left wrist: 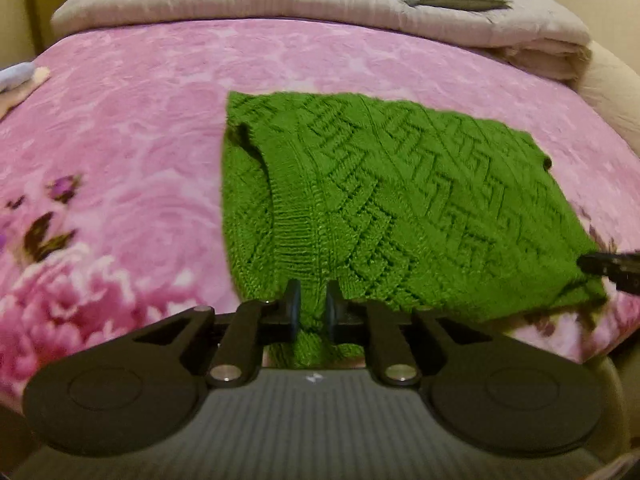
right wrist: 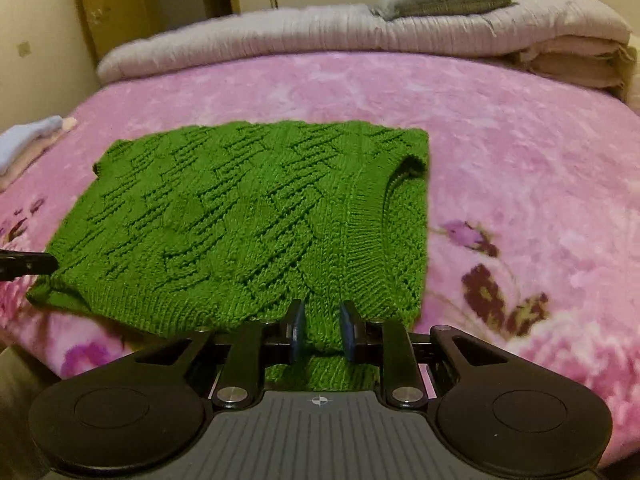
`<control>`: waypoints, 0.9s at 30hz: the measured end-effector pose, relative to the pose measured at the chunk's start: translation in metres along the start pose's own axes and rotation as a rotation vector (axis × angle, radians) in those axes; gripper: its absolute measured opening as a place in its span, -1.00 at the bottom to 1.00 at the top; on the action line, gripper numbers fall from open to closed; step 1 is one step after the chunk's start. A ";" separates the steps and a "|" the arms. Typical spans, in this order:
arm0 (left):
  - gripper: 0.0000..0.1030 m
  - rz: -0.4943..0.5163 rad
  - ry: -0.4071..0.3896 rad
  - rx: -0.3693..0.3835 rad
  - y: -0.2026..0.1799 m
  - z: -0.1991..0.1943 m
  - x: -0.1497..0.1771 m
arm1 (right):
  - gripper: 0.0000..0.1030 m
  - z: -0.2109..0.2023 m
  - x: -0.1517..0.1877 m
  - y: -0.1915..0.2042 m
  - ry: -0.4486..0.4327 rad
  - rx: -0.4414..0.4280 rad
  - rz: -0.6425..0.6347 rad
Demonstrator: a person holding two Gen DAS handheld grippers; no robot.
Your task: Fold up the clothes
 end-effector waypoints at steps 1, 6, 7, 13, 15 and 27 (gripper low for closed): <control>-0.73 0.000 0.001 -0.013 -0.003 -0.006 -0.001 | -0.55 -0.006 -0.003 0.002 0.007 0.011 0.004; -0.56 0.011 0.022 -0.076 -0.017 -0.027 0.008 | 0.06 -0.033 -0.004 0.008 0.050 0.014 0.074; -0.52 0.009 0.029 -0.083 -0.020 -0.030 0.012 | 0.07 -0.036 -0.001 0.009 0.067 0.006 0.094; -0.44 0.032 0.062 -0.109 -0.035 -0.041 0.036 | 0.08 -0.047 0.026 0.014 0.162 -0.015 0.174; -0.40 0.040 0.060 -0.110 -0.039 -0.044 0.041 | 0.08 -0.053 0.030 0.015 0.163 -0.010 0.171; -0.34 0.075 0.040 -0.110 -0.057 -0.067 0.064 | 0.08 -0.090 0.046 0.035 0.119 -0.029 0.156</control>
Point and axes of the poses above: each gripper's, at about its wrist camera, not at the fingertips, and z roughly the way its jaws point, y to its left, x to its underside, the point moved 6 cm from there along z, roughly the way its jaws point, and after that the axes turned 13 degrees about x, right-handed, at the moved point
